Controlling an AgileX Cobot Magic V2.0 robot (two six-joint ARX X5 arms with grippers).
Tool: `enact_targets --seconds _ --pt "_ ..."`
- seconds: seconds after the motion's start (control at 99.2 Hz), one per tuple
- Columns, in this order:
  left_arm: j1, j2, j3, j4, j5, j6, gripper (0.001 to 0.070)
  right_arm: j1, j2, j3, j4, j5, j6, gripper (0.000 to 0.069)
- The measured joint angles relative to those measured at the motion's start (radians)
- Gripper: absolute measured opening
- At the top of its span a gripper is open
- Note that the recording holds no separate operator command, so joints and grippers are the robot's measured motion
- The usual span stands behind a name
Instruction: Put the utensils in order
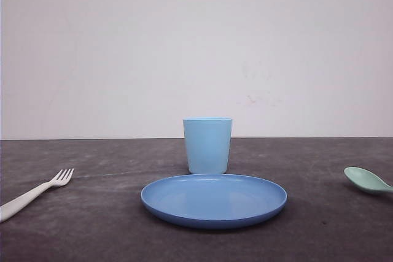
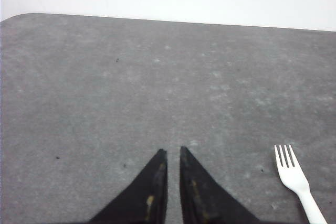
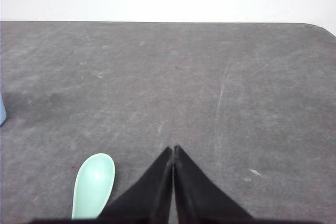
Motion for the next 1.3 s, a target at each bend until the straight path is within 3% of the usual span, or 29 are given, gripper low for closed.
enact_targets --seconds 0.897,1.18,1.301 --pt "0.0 0.0 0.0 0.0 0.001 -0.005 0.0017 0.0 0.0 0.0 -0.006 0.0 0.001 0.0004" --pt "0.0 0.0 0.0 0.05 0.012 -0.168 0.0017 0.0 0.0 0.002 -0.005 -0.033 0.132 0.0004" --pt "0.0 0.0 0.004 0.148 0.075 -0.263 0.0017 0.0 0.002 0.061 -0.011 -0.105 0.231 0.0004"
